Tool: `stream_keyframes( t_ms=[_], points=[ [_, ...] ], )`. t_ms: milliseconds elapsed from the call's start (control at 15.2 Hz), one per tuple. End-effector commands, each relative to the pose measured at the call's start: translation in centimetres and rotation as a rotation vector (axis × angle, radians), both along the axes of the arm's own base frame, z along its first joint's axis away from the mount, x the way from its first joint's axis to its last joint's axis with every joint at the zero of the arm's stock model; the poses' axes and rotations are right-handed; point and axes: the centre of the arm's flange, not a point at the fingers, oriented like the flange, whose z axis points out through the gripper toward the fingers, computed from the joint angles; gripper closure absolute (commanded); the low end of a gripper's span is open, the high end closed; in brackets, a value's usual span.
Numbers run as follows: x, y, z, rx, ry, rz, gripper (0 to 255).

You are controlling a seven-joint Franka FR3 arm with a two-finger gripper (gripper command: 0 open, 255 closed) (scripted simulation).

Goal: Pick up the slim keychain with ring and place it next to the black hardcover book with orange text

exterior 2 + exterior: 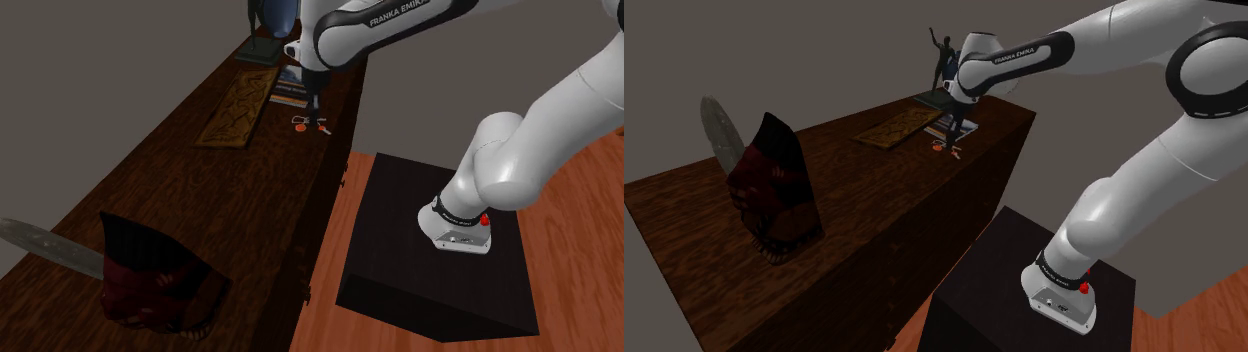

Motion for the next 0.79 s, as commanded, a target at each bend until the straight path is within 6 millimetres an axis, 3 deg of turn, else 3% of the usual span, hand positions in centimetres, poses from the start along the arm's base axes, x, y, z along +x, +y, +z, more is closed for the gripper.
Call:
stream_keyframes(
  t_ms=[0, 396, 726],
  points=[
    [-0.6, -2.5, -0.3, 0.0, 0.0, 0.002, 255],
    [-2.0, -10.0, -0.3, 0.0, 0.0, 0.002, 255],
    [-2.0, -10.0, -2.9, 0.0, 0.0, 0.002, 255]
  ],
)
